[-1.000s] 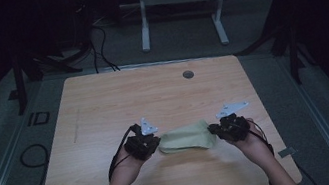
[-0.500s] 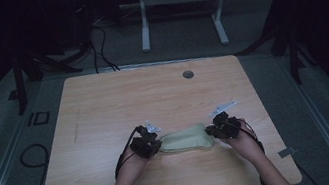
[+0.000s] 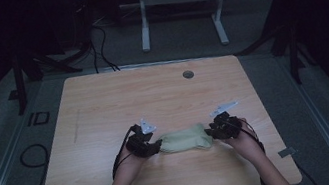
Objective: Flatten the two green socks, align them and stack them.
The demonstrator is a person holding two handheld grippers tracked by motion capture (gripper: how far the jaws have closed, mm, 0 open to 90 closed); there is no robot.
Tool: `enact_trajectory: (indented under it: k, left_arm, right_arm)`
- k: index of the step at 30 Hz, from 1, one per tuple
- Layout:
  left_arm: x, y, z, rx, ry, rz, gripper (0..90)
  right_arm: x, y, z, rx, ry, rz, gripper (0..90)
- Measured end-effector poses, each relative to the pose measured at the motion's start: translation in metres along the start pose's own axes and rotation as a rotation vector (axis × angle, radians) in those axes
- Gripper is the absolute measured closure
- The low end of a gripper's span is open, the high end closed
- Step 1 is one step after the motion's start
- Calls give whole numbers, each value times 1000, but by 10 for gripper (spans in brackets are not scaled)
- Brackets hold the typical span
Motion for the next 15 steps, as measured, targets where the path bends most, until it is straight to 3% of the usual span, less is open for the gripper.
enact_trajectory:
  k: [3, 5, 8, 10, 15]
  left_arm:
    - [6, -5, -6, -15, 28, -27, 623]
    - [9, -4, -13, -28, 53, -32, 720]
    - [11, 6, -18, -52, 59, -14, 878]
    - [11, 13, -20, -42, 70, 5, 894]
    - [11, 31, -14, -40, 46, 34, 893]
  right_arm:
    - [4, -11, 6, 14, -1, -44, 662]
    - [6, -13, 13, 25, -18, -57, 687]
    - [8, -10, 22, 26, -51, -56, 755]
    - [8, -6, 25, 27, -53, -47, 775]
    - [5, 5, 28, 20, -55, -21, 748]
Point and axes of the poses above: each handheld gripper's, and its own axes: y roughly forward along the jaws, x roughly out of its top, z roughly to its left, the point moved 3 cm from there along y, roughly forward along the jaws, and after that the axes turned 5 degrees about z, right-handed, at the moved point
